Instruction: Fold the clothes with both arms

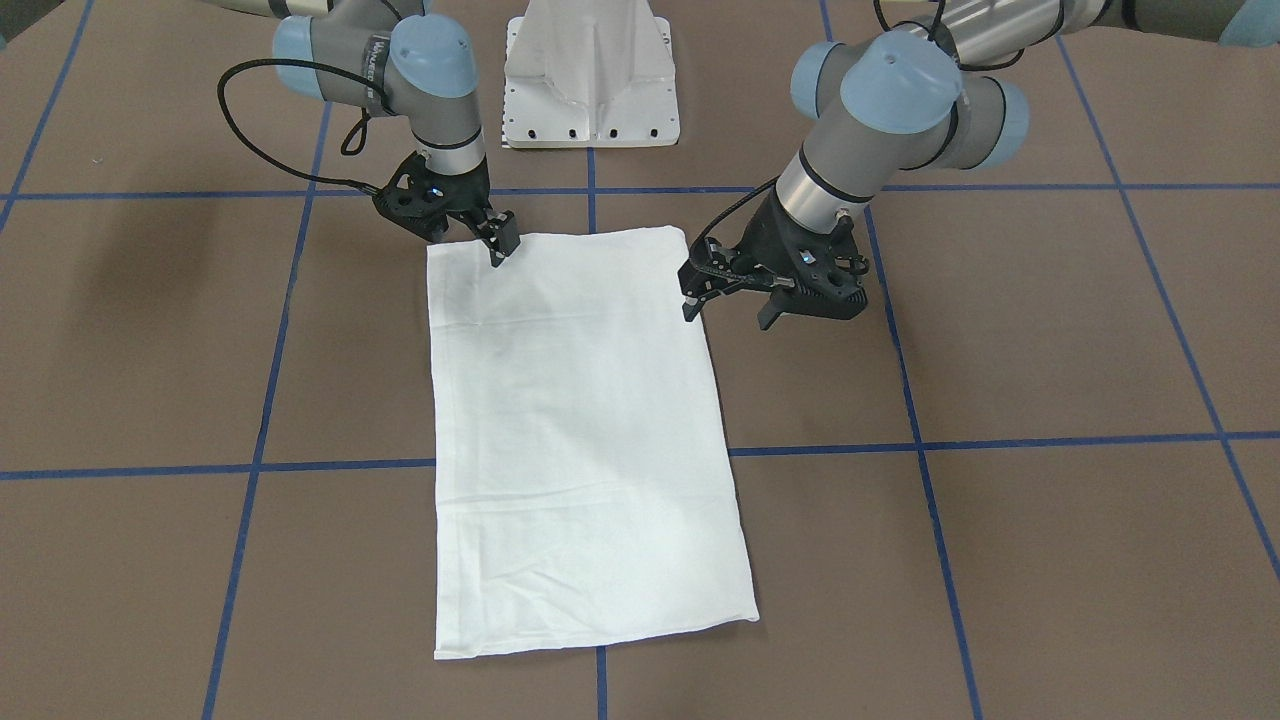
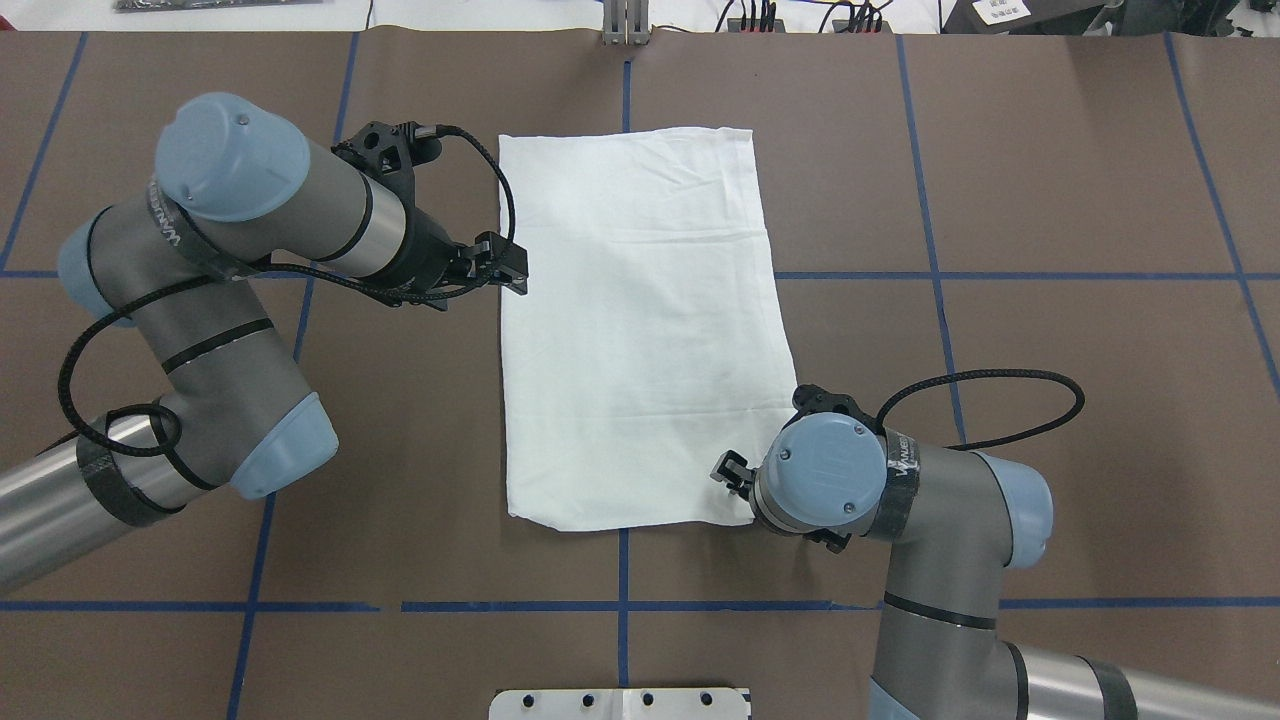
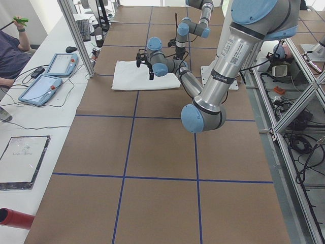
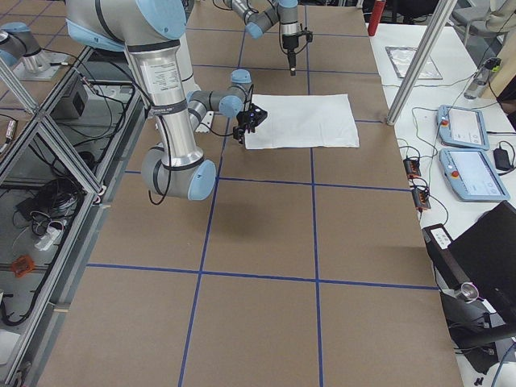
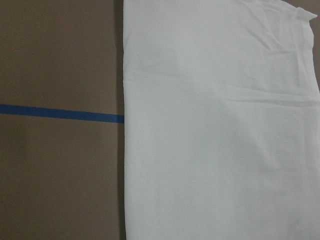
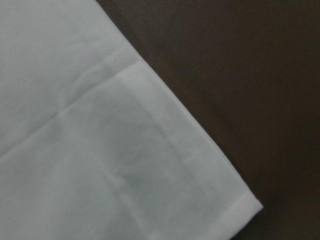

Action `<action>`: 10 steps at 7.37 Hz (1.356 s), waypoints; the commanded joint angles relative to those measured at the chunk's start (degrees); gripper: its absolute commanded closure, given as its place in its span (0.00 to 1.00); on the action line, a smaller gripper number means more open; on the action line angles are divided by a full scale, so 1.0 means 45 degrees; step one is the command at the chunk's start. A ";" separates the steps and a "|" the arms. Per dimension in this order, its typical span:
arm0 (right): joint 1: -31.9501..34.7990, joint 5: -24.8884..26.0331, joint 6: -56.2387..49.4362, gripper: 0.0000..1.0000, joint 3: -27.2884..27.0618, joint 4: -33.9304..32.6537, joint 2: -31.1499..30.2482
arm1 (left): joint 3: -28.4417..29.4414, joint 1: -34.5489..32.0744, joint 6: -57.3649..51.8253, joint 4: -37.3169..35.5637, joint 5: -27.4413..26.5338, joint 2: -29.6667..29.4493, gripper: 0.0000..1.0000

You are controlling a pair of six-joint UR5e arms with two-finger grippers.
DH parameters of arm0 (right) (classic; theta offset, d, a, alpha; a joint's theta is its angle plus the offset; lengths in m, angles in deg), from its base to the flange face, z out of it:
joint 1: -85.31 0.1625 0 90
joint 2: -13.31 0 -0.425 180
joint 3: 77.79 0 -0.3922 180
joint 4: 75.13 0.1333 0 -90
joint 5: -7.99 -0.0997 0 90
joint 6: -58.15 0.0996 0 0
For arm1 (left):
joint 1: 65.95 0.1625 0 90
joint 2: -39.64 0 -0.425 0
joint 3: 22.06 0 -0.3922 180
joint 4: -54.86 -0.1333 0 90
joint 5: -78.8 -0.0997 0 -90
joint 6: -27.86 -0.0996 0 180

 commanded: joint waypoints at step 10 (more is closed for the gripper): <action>-0.0093 -0.0033 -0.0031 0.00 0.0114 -0.0542 0.0393 | -0.0001 0.0021 0.0020 0.0020 -0.0043 -0.0052 0.00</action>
